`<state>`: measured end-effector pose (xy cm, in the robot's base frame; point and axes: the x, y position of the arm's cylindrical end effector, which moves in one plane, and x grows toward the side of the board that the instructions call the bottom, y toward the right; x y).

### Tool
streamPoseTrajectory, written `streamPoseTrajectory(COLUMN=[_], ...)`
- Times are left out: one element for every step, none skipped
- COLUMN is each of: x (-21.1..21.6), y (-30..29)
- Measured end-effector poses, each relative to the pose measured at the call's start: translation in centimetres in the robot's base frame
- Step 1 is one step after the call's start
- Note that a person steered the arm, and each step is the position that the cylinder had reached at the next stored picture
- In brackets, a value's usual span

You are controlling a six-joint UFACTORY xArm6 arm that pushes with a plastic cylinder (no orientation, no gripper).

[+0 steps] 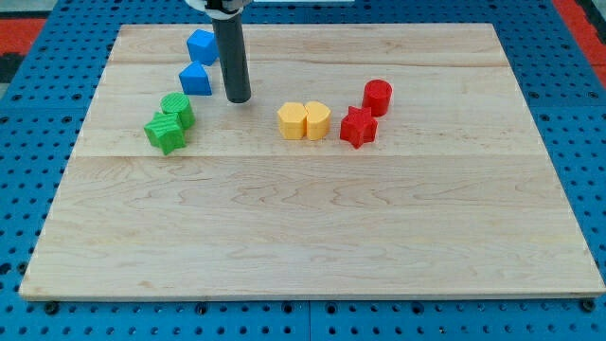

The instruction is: Move the yellow blocks into the red blocks

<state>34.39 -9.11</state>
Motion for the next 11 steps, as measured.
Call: streamPoseTrajectory(x=[-2.1, -0.9, 3.2, 4.1, 5.2, 7.3, 7.0, 7.1, 7.1, 7.2, 9.3], y=[-2.5, 0.0, 5.3, 4.4, 1.6, 3.4, 7.4, 12.1, 15.0, 13.4, 6.0])
